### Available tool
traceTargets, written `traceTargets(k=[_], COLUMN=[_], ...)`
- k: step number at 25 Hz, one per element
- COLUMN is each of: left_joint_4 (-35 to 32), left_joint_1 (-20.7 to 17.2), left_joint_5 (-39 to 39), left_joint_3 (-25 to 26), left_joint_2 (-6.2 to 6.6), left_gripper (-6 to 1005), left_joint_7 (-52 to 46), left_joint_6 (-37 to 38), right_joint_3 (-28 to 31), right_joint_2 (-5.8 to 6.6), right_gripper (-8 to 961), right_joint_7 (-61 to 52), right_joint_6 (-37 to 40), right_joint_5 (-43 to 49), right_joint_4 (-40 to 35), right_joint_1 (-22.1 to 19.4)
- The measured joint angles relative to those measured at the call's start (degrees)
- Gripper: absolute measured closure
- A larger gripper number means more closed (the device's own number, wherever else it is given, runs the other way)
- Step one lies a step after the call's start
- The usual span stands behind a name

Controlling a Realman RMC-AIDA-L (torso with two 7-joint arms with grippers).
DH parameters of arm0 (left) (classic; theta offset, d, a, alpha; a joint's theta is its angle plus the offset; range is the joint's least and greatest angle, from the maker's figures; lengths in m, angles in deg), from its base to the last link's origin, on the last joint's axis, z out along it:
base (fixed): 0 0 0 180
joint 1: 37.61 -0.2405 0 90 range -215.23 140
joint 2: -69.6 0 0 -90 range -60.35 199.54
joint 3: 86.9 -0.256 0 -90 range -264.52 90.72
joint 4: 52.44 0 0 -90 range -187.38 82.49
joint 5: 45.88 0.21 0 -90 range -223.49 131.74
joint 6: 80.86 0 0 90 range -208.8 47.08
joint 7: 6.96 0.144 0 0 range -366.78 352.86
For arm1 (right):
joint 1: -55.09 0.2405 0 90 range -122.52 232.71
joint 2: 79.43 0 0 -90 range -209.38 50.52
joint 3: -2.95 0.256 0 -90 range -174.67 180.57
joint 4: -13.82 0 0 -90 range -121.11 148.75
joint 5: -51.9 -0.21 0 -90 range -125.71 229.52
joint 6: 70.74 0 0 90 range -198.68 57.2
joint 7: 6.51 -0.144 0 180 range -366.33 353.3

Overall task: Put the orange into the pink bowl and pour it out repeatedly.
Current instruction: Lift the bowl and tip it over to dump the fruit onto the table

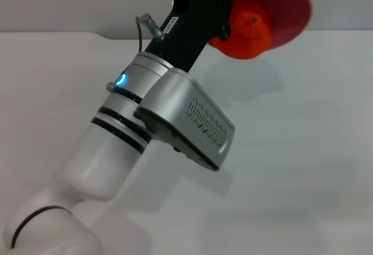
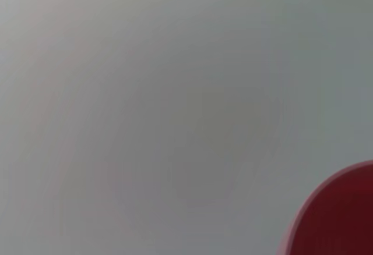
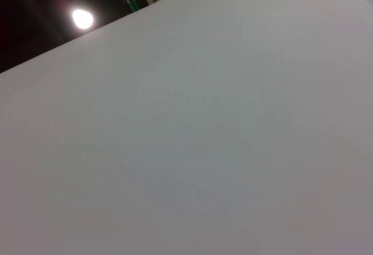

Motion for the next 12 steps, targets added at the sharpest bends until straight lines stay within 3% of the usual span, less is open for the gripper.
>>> traceTargets(k=[12], left_joint_4=[1.3], left_joint_1=[0.4], left_joint_5=[1.5], left_joint_3=[-2.6], left_joint_2=[-0.05], left_gripper=[957], left_joint_7=[0.2], left_joint_6=[-7.4], right_joint_3=[-0.6], right_joint_2=[0.19], right_gripper=[307], right_joint_7=[0.0], right_joint_6=[0.1], right_joint_5=[0.0], right_joint_4=[-0.1], right_joint_1=[1.0])
